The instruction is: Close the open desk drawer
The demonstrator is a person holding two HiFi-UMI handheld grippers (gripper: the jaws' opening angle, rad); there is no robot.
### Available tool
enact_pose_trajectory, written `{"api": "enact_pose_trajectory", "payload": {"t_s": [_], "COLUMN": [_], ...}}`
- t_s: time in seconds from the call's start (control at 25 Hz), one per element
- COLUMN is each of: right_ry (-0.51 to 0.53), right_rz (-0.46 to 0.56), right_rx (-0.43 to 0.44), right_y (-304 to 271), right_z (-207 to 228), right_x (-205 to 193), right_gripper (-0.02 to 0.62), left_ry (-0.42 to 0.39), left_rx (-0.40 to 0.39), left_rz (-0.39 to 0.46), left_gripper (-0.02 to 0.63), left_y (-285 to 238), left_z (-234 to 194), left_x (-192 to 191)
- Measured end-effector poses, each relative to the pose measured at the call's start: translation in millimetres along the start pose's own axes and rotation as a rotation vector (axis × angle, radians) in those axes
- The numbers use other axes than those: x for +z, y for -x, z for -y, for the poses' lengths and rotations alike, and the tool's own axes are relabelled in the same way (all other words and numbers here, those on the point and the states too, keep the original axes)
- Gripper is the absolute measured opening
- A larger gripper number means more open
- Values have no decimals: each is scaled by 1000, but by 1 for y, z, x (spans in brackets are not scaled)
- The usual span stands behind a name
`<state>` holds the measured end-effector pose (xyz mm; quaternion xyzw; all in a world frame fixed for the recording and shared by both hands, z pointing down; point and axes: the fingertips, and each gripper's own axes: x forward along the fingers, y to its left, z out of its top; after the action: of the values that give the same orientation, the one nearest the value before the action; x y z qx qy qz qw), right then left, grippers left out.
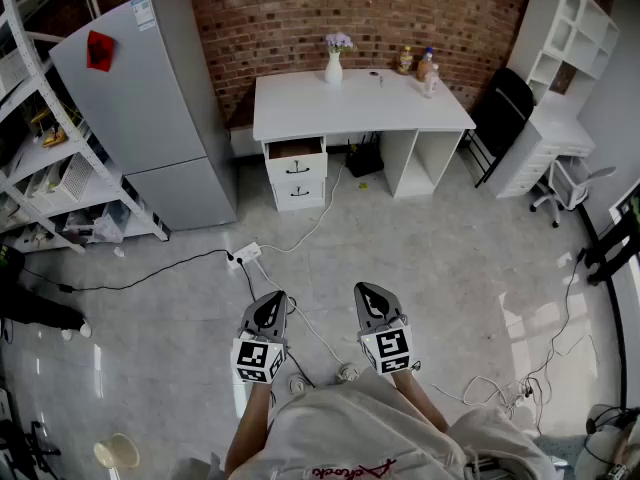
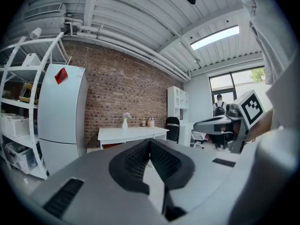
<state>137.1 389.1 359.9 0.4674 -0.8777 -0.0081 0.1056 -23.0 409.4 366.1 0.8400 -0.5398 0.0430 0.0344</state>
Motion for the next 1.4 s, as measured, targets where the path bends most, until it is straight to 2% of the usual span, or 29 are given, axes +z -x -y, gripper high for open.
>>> {"api": "enact_pose_trajectory", "payload": {"t_s": [0.48,1.0,1.4], "right_ry": [-33,-46,-47], "right_rz": [29,-13,-27], "right_rx": [46,115,151], "right_y": [7,34,35], "right_z": [19,49,52], "right_x": [-5,-44,-54], "right_gripper": [17,18,18], "left_ry": [-6,36,46], "left_rx": [32,67,99], "left_rz": [-16,-69,-66], "left_gripper": [12,12,12], "left_y": [-7,-16,-23], "left_z": [15,74,77], "left_x": [-2,-32,-34]}}
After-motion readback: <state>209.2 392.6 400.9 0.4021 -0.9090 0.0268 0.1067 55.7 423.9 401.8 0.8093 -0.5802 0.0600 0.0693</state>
